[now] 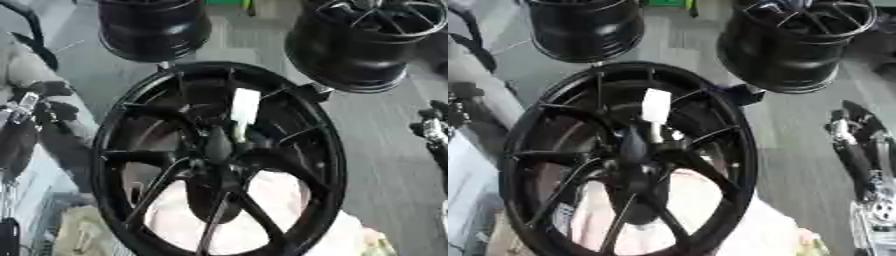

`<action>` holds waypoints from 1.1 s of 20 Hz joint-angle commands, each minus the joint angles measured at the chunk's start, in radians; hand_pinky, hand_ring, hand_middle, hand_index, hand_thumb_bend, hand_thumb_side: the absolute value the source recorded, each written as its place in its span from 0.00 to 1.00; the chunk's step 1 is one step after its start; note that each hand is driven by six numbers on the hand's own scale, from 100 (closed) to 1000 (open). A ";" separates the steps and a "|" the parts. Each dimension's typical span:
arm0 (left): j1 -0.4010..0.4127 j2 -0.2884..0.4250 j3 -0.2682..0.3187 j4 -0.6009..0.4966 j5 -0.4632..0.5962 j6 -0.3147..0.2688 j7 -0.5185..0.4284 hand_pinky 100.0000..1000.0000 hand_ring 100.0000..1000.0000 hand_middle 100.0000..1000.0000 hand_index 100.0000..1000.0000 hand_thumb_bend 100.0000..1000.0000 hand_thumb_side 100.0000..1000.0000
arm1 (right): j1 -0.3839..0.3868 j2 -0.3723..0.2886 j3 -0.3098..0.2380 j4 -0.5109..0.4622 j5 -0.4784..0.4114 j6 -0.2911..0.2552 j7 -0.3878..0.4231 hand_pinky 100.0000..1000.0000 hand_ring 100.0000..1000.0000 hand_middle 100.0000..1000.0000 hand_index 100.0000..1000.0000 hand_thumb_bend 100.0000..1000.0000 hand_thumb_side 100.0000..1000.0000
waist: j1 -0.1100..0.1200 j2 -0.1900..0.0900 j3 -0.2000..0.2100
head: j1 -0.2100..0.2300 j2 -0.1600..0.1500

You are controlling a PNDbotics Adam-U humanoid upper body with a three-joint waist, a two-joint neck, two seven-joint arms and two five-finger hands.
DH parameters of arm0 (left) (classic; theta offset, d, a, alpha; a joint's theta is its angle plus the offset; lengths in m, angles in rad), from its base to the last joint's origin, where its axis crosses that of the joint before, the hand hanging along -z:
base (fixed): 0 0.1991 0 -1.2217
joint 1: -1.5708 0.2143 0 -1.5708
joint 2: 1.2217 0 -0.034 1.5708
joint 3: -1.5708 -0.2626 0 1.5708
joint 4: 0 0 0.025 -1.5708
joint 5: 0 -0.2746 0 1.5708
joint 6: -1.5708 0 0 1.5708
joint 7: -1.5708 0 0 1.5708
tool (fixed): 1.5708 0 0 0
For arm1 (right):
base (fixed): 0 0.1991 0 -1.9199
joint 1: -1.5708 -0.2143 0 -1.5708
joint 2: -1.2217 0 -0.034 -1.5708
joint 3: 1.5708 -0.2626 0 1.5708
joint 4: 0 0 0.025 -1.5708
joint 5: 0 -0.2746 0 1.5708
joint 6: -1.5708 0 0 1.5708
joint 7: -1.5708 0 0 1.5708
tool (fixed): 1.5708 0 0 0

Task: Pull the pin out of the wheel hub.

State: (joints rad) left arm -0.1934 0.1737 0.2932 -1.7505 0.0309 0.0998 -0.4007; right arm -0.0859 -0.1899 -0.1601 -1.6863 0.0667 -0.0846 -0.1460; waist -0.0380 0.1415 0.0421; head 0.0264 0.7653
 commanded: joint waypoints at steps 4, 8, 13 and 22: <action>-0.009 0.008 -0.001 -0.025 0.002 -0.002 -0.003 0.63 0.58 0.67 0.76 0.00 0.73 | -0.006 -0.014 -0.006 -0.020 -0.003 -0.005 0.002 0.70 0.61 0.66 0.81 0.00 0.49 | 0.001 -0.011 0.001 | 0.002 0.005; -0.009 0.008 -0.001 -0.026 0.002 -0.002 -0.002 0.63 0.58 0.67 0.76 0.00 0.72 | -0.006 -0.015 -0.006 -0.020 -0.003 -0.005 0.001 0.70 0.61 0.66 0.81 0.00 0.49 | 0.001 -0.011 0.001 | 0.003 0.005; -0.008 0.009 -0.001 -0.026 0.002 -0.002 -0.002 0.63 0.58 0.67 0.76 0.00 0.72 | -0.011 -0.033 -0.009 -0.020 0.003 -0.003 0.000 0.70 0.61 0.66 0.82 0.00 0.48 | 0.001 -0.012 0.003 | 0.003 0.005; -0.004 0.013 -0.009 -0.022 0.001 -0.003 -0.012 0.63 0.58 0.67 0.76 0.00 0.73 | -0.105 -0.301 0.019 0.000 0.034 0.007 0.037 0.71 0.63 0.68 0.85 0.00 0.36 | -0.006 -0.017 0.013 | 0.000 0.005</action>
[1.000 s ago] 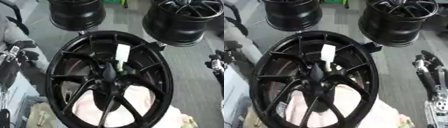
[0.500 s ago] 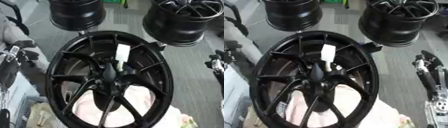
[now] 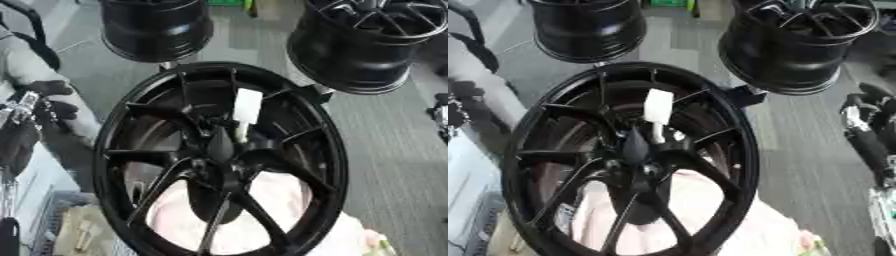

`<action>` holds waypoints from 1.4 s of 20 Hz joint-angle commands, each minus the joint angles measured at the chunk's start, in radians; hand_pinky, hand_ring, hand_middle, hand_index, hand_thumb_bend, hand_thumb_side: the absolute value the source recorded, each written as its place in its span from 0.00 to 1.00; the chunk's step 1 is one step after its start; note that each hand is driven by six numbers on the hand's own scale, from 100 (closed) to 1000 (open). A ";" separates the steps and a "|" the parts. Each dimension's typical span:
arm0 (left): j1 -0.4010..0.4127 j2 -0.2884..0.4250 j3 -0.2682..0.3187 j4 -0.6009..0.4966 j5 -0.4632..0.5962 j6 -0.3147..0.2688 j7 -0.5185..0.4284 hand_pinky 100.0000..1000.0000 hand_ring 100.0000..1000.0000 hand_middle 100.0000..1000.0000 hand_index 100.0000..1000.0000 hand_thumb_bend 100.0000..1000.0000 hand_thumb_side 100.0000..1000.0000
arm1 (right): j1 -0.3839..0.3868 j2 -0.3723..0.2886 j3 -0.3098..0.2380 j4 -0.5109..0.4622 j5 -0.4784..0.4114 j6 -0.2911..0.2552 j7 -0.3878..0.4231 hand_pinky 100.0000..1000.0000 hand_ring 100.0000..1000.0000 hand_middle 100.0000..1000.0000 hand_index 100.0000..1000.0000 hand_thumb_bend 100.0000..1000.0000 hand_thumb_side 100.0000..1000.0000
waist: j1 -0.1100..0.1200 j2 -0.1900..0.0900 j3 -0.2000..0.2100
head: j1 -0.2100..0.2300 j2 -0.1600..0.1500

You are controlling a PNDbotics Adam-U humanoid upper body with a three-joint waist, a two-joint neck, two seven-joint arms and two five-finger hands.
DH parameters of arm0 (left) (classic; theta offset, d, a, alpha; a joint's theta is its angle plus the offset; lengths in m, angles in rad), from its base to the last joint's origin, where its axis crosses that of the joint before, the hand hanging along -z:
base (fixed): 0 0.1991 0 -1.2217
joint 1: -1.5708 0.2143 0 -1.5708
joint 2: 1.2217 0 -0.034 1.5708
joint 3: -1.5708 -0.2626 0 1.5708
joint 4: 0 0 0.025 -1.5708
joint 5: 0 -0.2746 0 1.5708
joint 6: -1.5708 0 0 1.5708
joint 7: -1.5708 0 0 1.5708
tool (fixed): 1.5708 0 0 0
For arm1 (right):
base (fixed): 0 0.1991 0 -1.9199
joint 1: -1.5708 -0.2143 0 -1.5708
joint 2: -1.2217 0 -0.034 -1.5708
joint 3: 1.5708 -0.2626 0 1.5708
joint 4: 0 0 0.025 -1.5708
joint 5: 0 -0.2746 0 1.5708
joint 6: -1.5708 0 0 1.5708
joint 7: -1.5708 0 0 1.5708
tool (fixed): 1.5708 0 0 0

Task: Pull the pin out of the wheel hub.

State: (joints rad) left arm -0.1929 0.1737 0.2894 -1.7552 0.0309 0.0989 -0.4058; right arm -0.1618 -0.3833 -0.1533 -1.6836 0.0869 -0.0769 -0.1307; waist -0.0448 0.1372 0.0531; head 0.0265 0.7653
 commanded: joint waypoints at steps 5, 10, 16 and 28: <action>-0.005 0.018 -0.012 -0.015 0.000 -0.005 -0.014 0.63 0.58 0.67 0.76 0.00 0.73 | -0.145 -0.333 0.105 0.030 0.036 -0.040 0.165 0.74 0.71 0.76 0.91 0.00 0.25 | -0.001 -0.016 0.014 | -0.001 0.005; -0.002 0.020 -0.019 -0.011 -0.003 -0.007 -0.023 0.63 0.58 0.67 0.76 0.00 0.73 | -0.315 -0.489 0.218 0.077 0.026 -0.114 0.363 0.78 0.78 0.81 0.94 0.00 0.19 | -0.005 -0.018 0.023 | -0.003 0.005; -0.002 0.021 -0.027 -0.008 -0.005 -0.009 -0.032 0.63 0.58 0.67 0.76 0.00 0.73 | -0.570 -0.441 0.357 0.192 0.060 -0.174 0.623 0.82 0.88 0.88 0.97 0.00 0.21 | -0.008 -0.019 0.028 | -0.014 0.005; -0.007 0.023 -0.034 -0.008 -0.008 -0.011 -0.043 0.63 0.59 0.67 0.76 0.00 0.73 | -0.828 -0.173 0.439 0.506 0.366 -0.320 0.913 0.90 0.98 0.97 1.00 0.19 0.35 | -0.014 -0.011 0.043 | -0.031 0.005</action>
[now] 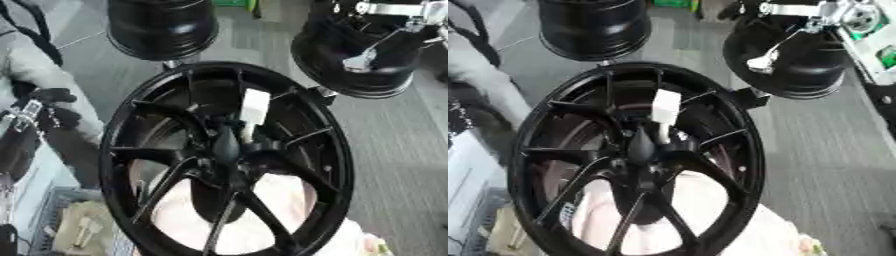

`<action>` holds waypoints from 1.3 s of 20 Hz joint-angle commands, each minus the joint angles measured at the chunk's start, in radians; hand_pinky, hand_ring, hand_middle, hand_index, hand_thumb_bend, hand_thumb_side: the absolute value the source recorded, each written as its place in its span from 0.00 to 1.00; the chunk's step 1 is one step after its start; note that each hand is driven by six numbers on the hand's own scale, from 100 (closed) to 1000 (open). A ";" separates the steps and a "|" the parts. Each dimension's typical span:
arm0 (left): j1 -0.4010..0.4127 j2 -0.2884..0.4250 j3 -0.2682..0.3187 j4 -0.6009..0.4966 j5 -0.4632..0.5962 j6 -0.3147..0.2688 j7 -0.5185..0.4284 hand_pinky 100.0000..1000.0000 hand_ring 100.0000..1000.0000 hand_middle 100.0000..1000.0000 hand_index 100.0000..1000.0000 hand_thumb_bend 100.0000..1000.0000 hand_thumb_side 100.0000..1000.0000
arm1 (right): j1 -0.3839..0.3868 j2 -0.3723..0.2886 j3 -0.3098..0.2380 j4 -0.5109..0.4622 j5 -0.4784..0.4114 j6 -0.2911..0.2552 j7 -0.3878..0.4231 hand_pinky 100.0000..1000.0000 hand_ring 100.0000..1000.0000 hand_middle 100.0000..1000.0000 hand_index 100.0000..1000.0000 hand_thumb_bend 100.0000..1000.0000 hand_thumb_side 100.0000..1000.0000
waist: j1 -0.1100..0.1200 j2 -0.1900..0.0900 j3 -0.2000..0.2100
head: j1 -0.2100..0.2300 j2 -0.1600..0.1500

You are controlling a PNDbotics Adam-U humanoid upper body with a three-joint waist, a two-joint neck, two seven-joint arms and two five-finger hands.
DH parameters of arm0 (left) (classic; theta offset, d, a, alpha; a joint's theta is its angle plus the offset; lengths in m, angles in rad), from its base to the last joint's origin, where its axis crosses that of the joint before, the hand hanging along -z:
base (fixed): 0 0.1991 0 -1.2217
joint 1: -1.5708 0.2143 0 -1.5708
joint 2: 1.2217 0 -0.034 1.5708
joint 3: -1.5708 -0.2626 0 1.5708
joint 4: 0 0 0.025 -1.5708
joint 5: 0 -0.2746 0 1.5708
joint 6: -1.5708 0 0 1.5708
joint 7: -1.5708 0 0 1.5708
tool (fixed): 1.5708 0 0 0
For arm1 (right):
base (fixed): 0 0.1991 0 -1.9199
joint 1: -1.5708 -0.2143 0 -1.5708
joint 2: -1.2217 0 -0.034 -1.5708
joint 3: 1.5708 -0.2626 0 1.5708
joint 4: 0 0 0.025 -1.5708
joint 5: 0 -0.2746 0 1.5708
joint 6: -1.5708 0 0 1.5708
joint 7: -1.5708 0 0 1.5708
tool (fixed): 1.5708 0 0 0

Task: Pull the pin out of the wheel hub.

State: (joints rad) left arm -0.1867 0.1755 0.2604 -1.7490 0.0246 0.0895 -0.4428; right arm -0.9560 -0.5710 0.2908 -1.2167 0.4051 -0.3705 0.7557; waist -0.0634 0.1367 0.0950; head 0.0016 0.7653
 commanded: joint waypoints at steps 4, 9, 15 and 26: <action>-0.015 0.021 -0.006 -0.013 -0.002 -0.002 -0.007 0.63 0.59 0.67 0.76 0.00 0.73 | -0.050 0.047 0.000 0.074 0.070 -0.057 0.041 0.90 0.98 0.97 1.00 0.19 0.37 | 0.005 -0.009 0.008 | -0.008 0.005; -0.016 0.021 -0.007 -0.012 -0.002 -0.003 -0.009 0.63 0.59 0.67 0.76 0.00 0.73 | -0.054 0.061 0.006 0.080 0.067 -0.068 0.049 0.89 0.98 0.96 1.00 0.18 0.39 | 0.005 -0.008 0.009 | -0.010 0.005; -0.017 0.020 -0.008 -0.012 -0.003 -0.002 -0.012 0.63 0.59 0.67 0.76 0.00 0.73 | -0.054 0.069 0.011 0.078 0.061 -0.070 0.054 0.89 0.97 0.96 1.00 0.17 0.40 | 0.004 -0.009 0.011 | -0.011 0.005; -0.016 0.018 -0.009 -0.012 -0.006 -0.001 -0.017 0.63 0.59 0.67 0.76 0.00 0.74 | -0.045 0.101 0.041 0.047 0.010 -0.073 0.085 0.87 0.93 0.91 1.00 0.13 0.42 | 0.003 -0.009 0.017 | -0.014 0.005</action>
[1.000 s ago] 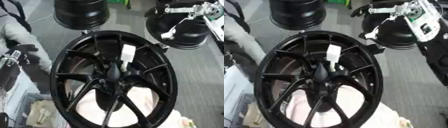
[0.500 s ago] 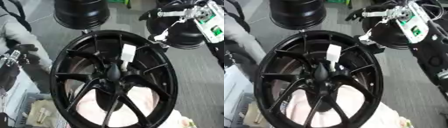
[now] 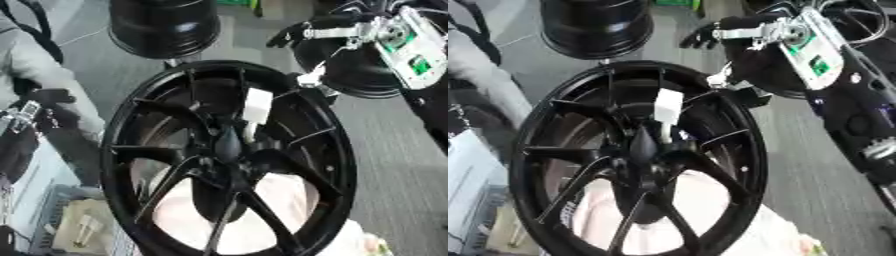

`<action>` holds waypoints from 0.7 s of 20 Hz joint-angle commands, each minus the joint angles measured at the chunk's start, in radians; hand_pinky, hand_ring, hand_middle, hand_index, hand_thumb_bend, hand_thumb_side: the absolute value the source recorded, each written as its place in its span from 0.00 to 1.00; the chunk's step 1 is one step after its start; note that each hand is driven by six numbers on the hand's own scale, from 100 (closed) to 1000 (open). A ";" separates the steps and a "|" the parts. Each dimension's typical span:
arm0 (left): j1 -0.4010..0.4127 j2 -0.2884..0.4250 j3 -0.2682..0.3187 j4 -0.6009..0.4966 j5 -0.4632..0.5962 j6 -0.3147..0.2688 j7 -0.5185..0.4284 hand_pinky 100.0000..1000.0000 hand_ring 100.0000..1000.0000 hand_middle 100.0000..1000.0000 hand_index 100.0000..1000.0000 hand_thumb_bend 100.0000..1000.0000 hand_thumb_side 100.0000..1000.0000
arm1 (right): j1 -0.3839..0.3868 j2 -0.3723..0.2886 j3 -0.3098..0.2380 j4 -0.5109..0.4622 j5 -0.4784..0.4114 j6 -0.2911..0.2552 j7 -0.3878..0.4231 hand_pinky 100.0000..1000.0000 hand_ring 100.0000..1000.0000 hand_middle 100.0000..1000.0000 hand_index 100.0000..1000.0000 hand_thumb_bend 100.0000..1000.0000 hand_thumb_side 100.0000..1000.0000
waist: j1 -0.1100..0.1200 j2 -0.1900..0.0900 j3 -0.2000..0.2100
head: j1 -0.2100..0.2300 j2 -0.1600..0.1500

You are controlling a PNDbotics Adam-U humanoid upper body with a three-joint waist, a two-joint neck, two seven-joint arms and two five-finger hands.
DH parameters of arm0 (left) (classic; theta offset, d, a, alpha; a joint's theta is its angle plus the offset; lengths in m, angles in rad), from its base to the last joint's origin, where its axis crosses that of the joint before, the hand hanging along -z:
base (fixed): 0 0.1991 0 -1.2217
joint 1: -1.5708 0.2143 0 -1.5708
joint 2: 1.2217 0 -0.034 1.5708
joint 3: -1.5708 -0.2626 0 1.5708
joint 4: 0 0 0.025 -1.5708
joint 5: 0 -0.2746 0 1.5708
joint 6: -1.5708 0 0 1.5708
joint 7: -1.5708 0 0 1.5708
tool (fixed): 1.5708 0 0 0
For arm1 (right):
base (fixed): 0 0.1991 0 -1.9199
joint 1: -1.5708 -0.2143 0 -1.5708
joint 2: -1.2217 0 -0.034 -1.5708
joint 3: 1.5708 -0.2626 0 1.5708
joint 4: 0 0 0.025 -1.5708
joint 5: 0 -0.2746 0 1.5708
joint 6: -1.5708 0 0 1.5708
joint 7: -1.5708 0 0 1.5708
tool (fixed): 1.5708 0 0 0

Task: Pull the pin out of the wheel hub.

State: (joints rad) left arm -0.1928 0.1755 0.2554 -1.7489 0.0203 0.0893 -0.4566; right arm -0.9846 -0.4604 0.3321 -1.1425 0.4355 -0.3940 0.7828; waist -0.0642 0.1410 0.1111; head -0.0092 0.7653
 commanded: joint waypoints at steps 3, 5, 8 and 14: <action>-0.009 0.017 -0.004 -0.011 -0.002 0.000 -0.004 0.63 0.59 0.67 0.76 0.00 0.74 | -0.012 -0.001 0.007 -0.036 -0.030 -0.045 0.064 0.87 0.92 0.90 1.00 0.12 0.43 | 0.004 -0.013 0.002 | -0.005 0.005; -0.009 0.016 -0.005 -0.011 -0.002 0.000 -0.005 0.63 0.59 0.67 0.76 0.00 0.74 | -0.009 0.005 0.012 -0.040 -0.037 -0.044 0.070 0.87 0.92 0.90 1.00 0.12 0.43 | 0.004 -0.013 0.001 | -0.005 0.005; -0.008 0.016 -0.005 -0.010 -0.003 0.000 -0.006 0.63 0.59 0.67 0.76 0.00 0.74 | -0.004 0.015 0.022 -0.047 -0.046 -0.044 0.080 0.86 0.91 0.89 1.00 0.11 0.45 | 0.005 -0.013 0.002 | -0.008 0.005; -0.008 0.017 -0.004 -0.009 -0.004 -0.001 -0.007 0.63 0.59 0.67 0.76 0.00 0.74 | 0.003 0.025 0.042 -0.071 -0.073 -0.045 0.103 0.86 0.91 0.89 1.00 0.10 0.46 | 0.005 -0.014 0.003 | -0.009 0.005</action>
State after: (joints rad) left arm -0.1928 0.1755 0.2512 -1.7482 0.0167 0.0904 -0.4598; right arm -0.9662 -0.4257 0.3770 -1.1887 0.3754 -0.3674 0.8094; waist -0.0641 0.1410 0.1132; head -0.0147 0.7653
